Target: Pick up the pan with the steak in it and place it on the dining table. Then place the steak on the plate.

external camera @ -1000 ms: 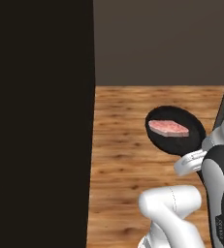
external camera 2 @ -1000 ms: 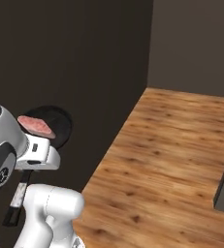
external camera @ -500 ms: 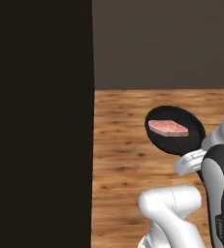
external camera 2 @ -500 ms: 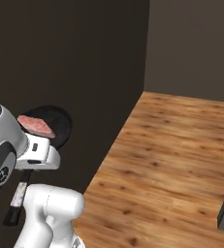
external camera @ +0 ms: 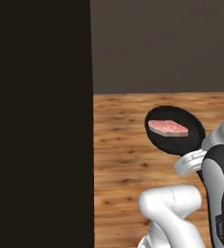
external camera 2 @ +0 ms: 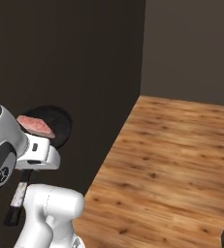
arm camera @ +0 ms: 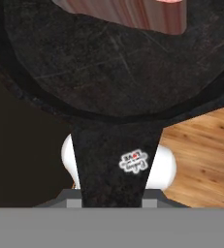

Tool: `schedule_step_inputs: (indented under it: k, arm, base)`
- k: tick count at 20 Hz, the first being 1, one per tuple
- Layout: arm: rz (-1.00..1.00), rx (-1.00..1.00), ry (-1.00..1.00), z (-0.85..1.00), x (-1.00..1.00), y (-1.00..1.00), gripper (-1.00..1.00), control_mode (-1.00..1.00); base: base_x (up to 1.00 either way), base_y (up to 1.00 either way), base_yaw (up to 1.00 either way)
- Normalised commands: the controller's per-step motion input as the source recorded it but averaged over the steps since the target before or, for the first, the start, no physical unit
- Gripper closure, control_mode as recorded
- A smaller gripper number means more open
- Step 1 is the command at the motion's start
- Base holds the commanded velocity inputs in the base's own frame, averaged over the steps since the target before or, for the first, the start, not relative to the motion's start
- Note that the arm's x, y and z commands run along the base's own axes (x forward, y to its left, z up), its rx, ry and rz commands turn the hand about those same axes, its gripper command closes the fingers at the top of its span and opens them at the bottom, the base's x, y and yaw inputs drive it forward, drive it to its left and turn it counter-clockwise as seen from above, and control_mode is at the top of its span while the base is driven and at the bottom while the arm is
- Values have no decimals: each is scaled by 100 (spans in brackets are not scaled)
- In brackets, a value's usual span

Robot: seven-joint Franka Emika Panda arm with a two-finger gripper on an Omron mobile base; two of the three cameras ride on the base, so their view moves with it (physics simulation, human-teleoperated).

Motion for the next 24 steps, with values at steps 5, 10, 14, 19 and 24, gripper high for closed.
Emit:
schedule_step_inputs:
  k: [5, 10, 14, 19, 24]
  arm:
    - [0, 0, 0, 0, 0, 0, 100, 100]
    - [0, 0, 0, 0, 0, 0, 100, 100]
    - [0, 0, 0, 0, 0, 0, 100, 100]
    - [0, 0, 0, 0, 0, 0, 100, 100]
    - [0, 0, 0, 0, 0, 0, 100, 100]
  base:
    - [15, 5, -1]
    - [10, 3, -1]
    - [83, 21, -8]
    - [100, 22, -9]
    - [100, 29, -9]
